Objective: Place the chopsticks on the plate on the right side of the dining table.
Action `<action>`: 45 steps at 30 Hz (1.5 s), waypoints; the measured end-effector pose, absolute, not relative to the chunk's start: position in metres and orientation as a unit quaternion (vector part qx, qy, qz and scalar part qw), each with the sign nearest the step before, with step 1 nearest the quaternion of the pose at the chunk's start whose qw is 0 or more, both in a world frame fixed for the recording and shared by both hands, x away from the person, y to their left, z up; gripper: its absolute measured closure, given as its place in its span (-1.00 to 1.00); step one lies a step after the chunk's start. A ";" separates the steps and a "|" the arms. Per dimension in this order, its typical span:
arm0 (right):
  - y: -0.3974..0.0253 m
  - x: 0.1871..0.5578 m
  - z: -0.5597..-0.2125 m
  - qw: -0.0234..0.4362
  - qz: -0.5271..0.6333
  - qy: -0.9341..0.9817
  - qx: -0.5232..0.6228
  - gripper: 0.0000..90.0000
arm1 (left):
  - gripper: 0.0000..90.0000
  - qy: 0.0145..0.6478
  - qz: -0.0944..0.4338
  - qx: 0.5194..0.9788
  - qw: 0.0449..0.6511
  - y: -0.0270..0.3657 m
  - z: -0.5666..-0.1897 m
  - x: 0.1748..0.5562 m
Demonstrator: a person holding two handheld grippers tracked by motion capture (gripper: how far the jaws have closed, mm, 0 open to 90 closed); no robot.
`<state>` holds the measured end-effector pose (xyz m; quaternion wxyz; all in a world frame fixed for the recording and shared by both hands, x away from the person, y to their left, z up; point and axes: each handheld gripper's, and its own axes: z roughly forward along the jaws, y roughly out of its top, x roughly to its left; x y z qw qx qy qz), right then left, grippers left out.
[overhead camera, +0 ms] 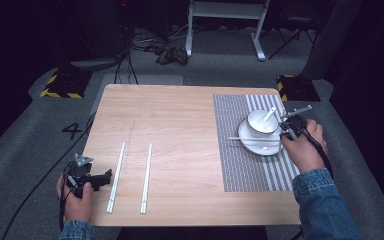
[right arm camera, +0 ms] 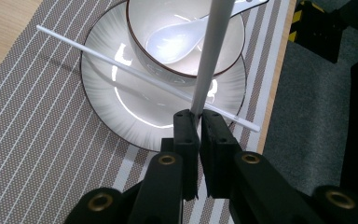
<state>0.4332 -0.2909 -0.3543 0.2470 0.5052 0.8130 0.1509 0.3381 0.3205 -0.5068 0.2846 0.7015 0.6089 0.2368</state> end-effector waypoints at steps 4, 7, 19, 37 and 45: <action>-0.290 0.435 -0.359 0.243 0.173 0.810 0.506 0.91 | -1.00 0.609 0.237 0.702 0.285 0.321 -0.507 0.338; -0.289 0.437 -0.363 0.244 0.178 0.810 0.503 0.91 | -1.00 0.609 0.237 0.702 0.284 0.321 -0.507 0.338; -0.275 0.448 -0.378 0.244 0.174 0.819 0.490 0.91 | -1.00 0.609 0.237 0.701 0.285 0.320 -0.507 0.338; -0.248 0.466 -0.396 0.232 0.154 0.836 0.472 0.91 | -1.00 0.609 0.237 0.702 0.285 0.321 -0.507 0.338; -0.244 0.472 -0.408 0.220 0.147 0.841 0.471 0.91 | -1.00 0.609 0.237 0.702 0.285 0.321 -0.507 0.338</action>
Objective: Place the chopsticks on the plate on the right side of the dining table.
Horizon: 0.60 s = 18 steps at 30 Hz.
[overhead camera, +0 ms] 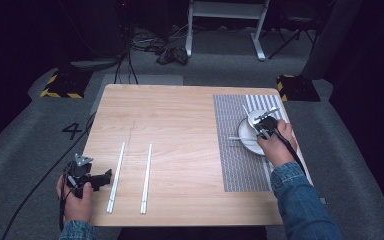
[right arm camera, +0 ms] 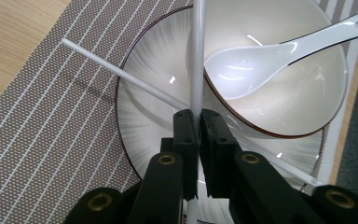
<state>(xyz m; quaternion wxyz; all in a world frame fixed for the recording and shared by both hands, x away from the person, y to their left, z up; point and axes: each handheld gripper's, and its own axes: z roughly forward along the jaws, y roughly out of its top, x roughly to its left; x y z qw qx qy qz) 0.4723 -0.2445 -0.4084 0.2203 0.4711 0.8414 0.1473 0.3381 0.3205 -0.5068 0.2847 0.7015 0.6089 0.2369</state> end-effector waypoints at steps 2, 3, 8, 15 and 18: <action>-0.245 0.473 -0.415 0.214 0.147 0.843 0.472 0.91 | -1.00 0.609 0.237 0.701 0.285 0.320 -0.507 0.338; -0.246 0.473 -0.417 0.212 0.147 0.844 0.471 0.91 | -1.00 0.609 0.237 0.701 0.285 0.321 -0.507 0.338; -0.247 0.474 -0.428 0.208 0.145 0.845 0.471 0.91 | -1.00 0.609 0.237 0.701 0.285 0.321 -0.507 0.338; -0.246 0.476 -0.432 0.221 0.140 0.847 0.462 0.95 | -1.00 0.609 0.237 0.701 0.285 0.320 -0.507 0.338; -0.246 0.475 -0.434 0.223 0.136 0.850 0.458 0.81 | -1.00 0.609 0.237 0.701 0.285 0.320 -0.507 0.338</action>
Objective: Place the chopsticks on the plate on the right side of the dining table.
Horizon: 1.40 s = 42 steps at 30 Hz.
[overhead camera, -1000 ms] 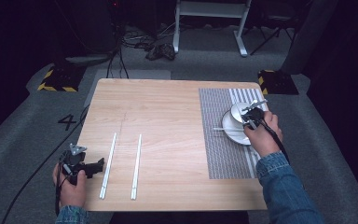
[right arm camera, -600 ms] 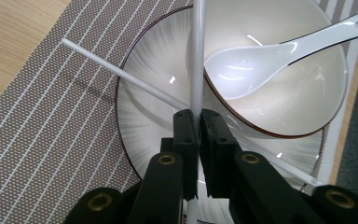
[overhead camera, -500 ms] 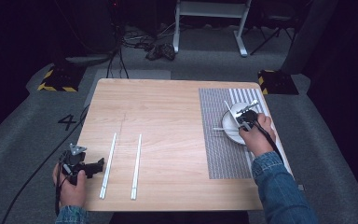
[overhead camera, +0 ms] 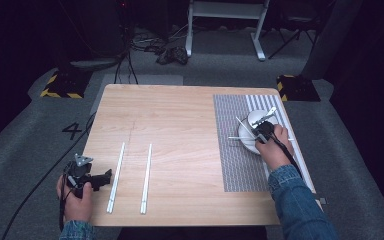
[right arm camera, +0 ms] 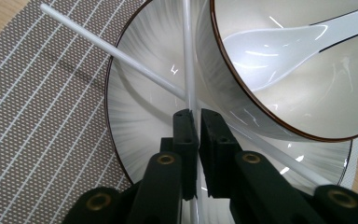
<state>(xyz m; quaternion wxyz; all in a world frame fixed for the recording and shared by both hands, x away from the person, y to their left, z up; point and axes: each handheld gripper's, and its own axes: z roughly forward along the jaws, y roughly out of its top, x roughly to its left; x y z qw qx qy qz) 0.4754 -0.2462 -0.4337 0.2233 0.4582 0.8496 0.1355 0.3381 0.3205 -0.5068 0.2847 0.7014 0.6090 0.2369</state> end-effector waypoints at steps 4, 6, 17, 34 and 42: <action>-0.247 0.473 -0.437 0.229 0.138 0.848 0.458 0.68 | -1.00 0.609 0.237 0.701 0.285 0.321 -0.507 0.338; -0.247 0.471 -0.437 0.231 0.143 0.846 0.458 0.62 | -1.00 0.609 0.237 0.701 0.285 0.320 -0.507 0.338; -0.262 0.457 -0.428 0.235 0.160 0.837 0.468 0.39 | -1.00 0.609 0.237 0.702 0.285 0.321 -0.507 0.338; -0.311 0.412 -0.437 0.195 0.203 0.810 0.514 0.22 | -1.00 0.609 0.237 0.701 0.285 0.320 -0.507 0.338; -0.320 0.413 -0.460 0.162 0.203 0.806 0.532 0.30 | -1.00 0.609 0.237 0.701 0.285 0.320 -0.507 0.338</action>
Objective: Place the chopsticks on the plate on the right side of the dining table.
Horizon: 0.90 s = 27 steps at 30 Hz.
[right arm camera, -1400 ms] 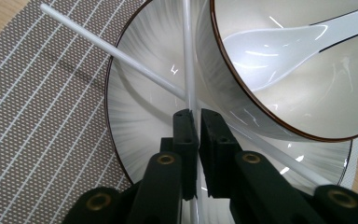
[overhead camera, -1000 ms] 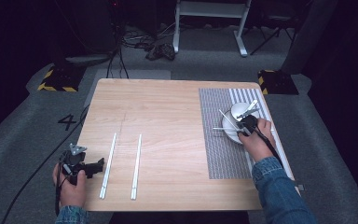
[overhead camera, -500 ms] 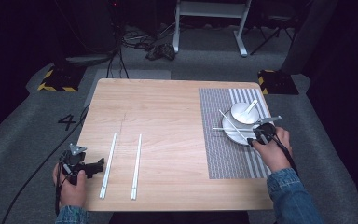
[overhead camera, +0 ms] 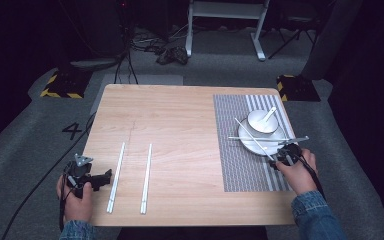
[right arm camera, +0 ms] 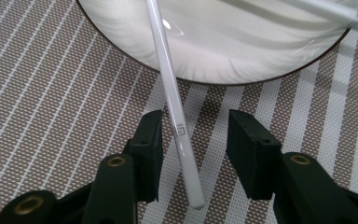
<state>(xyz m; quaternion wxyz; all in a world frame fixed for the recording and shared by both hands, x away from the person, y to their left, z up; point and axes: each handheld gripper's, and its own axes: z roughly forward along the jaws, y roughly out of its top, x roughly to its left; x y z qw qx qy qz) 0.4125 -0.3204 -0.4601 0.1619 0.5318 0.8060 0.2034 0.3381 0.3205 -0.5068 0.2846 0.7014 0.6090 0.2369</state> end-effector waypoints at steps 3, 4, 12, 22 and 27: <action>-0.327 0.415 -0.462 0.155 0.213 0.799 0.540 0.33 | -1.00 0.609 0.237 0.701 0.285 0.320 -0.507 0.338; -0.331 0.416 -0.462 0.153 0.217 0.795 0.546 0.34 | -1.00 0.609 0.237 0.701 0.285 0.320 -0.507 0.338; -0.347 0.421 -0.461 0.150 0.213 0.783 0.565 0.36 | -1.00 0.609 0.237 0.701 0.285 0.320 -0.507 0.338; -0.357 0.430 -0.458 0.155 0.205 0.779 0.572 0.30 | -1.00 0.609 0.237 0.701 0.285 0.320 -0.507 0.338; -0.363 0.432 -0.457 0.156 0.201 0.777 0.576 0.26 | -1.00 0.609 0.237 0.701 0.285 0.320 -0.507 0.338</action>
